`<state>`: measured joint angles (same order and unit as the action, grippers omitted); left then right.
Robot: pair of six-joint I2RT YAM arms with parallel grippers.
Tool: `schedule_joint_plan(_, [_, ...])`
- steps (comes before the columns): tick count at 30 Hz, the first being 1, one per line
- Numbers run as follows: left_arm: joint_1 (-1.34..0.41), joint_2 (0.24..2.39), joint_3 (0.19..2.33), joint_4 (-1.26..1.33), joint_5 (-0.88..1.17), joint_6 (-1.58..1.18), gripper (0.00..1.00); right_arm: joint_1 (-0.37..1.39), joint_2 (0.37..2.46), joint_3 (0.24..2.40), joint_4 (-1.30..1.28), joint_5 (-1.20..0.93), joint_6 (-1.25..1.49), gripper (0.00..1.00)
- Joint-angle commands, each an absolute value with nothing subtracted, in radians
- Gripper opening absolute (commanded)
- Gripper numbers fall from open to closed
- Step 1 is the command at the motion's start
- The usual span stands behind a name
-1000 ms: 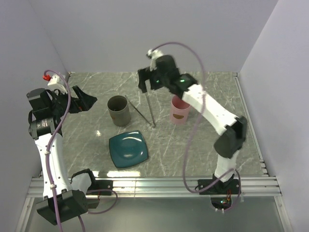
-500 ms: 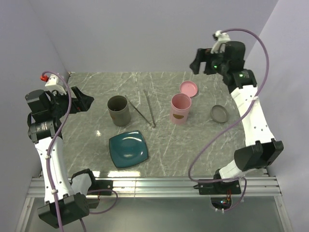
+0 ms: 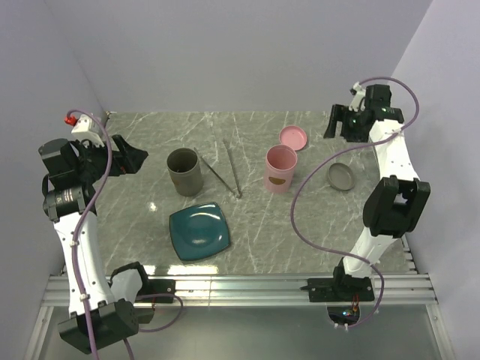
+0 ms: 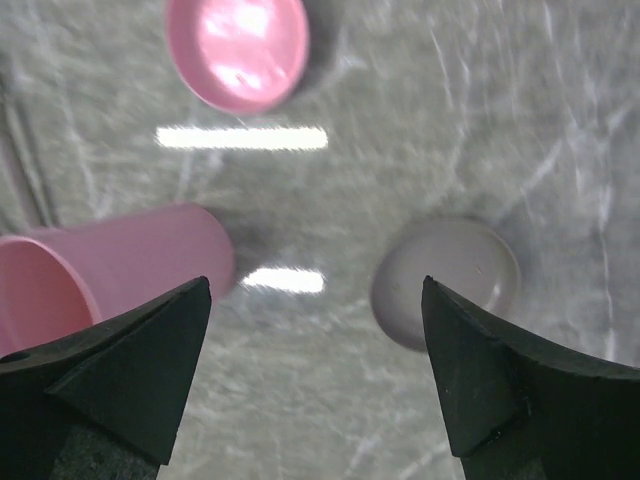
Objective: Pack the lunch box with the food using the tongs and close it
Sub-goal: Close the box lid on the packing box.
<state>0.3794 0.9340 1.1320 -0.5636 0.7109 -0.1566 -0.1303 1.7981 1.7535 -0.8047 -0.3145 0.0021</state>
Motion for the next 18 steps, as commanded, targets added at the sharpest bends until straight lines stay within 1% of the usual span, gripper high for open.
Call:
schedule_joint_plan(1, [0.383, 0.899, 1.112, -0.537, 0.744, -0.127, 0.99, -0.170, 1.732, 1.703, -0.883, -0.347, -0.122, 0.92])
schedule_joint_plan(3, [0.383, 0.897, 1.092, -0.534, 0.761, -0.123, 0.99, -0.170, 1.732, 1.668, -0.914, -0.368, -0.184, 0.88])
schedule_joint_plan(7, [0.382, 0.897, 1.080, -0.525, 0.773, -0.124, 0.99, -0.170, 1.724, 1.589, -0.956, -0.370, -0.222, 0.84])
schedule_joint_plan(8, [0.383, 0.896, 1.078, -0.522, 0.770, -0.135, 0.99, -0.170, 1.723, 1.571, -0.954, -0.371, -0.227, 0.84])
schedule_joint_plan(11, [0.382, 0.893, 1.068, -0.505, 0.776, -0.152, 0.99, -0.170, 1.739, 1.499, -0.957, -0.379, -0.244, 0.77])
schedule_joint_plan(13, [0.383, 0.893, 1.068, -0.505, 0.782, -0.150, 0.99, -0.170, 1.753, 1.473, -0.944, -0.374, -0.249, 0.75])
schedule_joint_plan(14, [0.382, 0.890, 1.068, -0.506, 0.782, -0.149, 0.99, -0.170, 1.758, 1.451, -0.936, -0.373, -0.249, 0.73])
schedule_joint_plan(18, [0.382, 0.876, 1.060, -0.506, 0.778, -0.140, 1.00, -0.170, 1.775, 1.416, -0.894, -0.364, -0.256, 0.69])
